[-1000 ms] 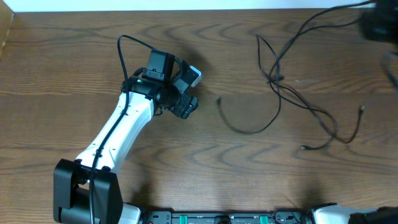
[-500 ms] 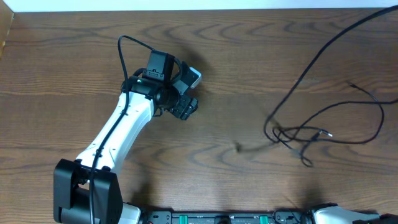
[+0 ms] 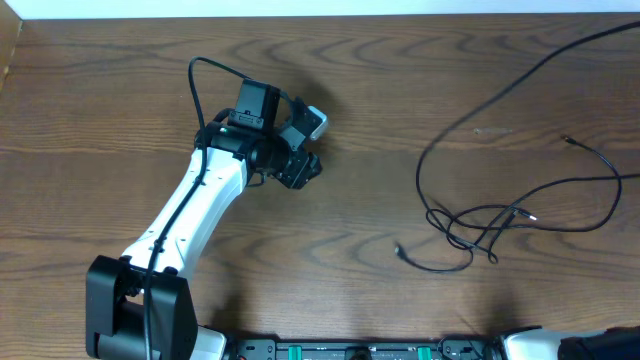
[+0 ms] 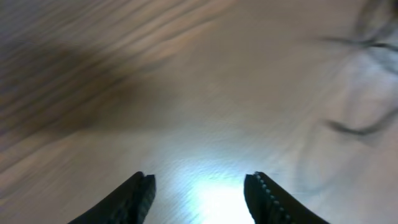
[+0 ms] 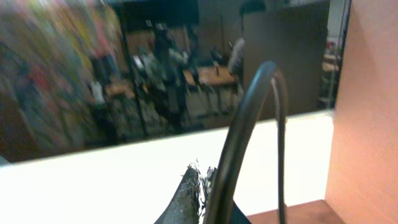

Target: Untangle cables

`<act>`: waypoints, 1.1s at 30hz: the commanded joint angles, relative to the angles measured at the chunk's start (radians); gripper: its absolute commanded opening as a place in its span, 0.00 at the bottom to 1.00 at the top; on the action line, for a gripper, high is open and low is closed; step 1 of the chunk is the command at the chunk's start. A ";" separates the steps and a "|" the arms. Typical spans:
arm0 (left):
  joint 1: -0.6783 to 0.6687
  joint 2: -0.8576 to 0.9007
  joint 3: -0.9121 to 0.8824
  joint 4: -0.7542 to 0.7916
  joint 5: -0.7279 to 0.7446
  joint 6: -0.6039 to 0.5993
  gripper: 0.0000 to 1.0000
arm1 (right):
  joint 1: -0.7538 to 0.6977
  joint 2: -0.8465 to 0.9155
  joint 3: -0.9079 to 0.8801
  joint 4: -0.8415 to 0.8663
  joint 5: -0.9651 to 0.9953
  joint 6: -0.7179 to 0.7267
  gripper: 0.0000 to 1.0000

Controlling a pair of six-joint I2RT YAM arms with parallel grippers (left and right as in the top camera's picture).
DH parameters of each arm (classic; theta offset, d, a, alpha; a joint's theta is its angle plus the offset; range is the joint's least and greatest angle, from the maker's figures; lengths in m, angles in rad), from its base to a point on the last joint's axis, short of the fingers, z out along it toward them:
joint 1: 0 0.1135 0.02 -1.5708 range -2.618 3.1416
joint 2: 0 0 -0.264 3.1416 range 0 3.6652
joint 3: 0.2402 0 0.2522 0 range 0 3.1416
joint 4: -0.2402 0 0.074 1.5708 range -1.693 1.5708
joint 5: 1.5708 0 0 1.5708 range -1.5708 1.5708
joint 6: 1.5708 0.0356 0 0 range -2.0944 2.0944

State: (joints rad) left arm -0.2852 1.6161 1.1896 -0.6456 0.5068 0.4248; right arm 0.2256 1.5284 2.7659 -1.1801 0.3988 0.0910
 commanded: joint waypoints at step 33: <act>-0.477 0.227 -0.006 0.235 0.108 0.576 0.70 | -0.035 0.027 -0.129 -0.111 0.001 -0.044 0.01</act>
State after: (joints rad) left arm -0.7631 1.8530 1.1873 -0.4511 0.6212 0.9573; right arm 0.1955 1.5818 2.6354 -1.2900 0.4412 0.0589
